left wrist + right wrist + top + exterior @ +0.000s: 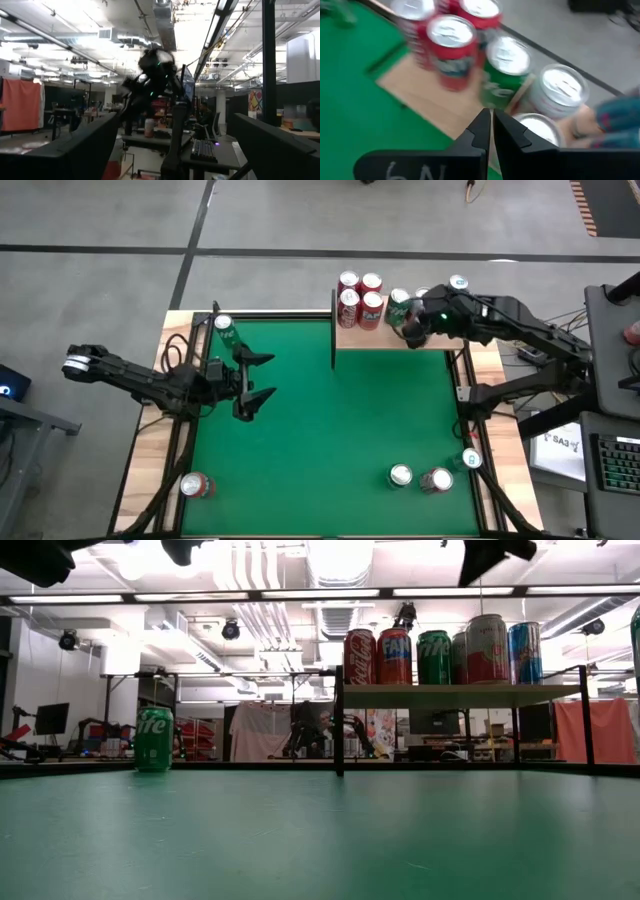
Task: Place canned beverage on shelf
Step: Put the red soda can on the shelf aligned with the other red soda cans
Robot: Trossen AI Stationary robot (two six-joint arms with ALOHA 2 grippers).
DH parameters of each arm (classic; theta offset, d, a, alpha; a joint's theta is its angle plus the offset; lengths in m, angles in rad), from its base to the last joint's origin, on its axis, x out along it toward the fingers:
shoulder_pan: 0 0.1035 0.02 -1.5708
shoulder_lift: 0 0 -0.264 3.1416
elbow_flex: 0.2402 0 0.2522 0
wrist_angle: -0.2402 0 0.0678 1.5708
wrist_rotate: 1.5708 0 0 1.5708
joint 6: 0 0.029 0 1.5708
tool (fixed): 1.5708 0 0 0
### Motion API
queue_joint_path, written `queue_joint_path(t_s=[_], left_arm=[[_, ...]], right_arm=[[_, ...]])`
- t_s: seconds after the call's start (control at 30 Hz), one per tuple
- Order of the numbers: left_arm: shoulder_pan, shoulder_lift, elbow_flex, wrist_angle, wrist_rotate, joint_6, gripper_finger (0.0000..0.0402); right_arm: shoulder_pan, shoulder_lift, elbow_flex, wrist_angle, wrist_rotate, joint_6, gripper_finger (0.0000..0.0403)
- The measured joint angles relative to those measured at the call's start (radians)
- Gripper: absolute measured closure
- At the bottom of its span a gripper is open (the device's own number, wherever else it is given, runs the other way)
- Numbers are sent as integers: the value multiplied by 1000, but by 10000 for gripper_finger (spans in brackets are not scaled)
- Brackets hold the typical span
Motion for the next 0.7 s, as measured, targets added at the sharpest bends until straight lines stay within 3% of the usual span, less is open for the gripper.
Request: queue_joint_path(t_s=[0.2,0.37,0.47,0.57,0.7], left_arm=[[-7,19,92,-253,-2,-60,25],[-57,126,216,-450,-7,-94,25],[-114,180,286,-591,-106,-139,25],[-169,219,372,-849,-240,-238,25],[-221,273,535,-1239,-285,-470,25]], right_arm=[[176,-67,-27,118,8,-19,390],[342,-104,-102,283,63,-68,390],[426,-104,-142,348,105,-93,390],[491,-90,-174,392,115,-112,390],[544,-66,-210,446,144,-116,390]])
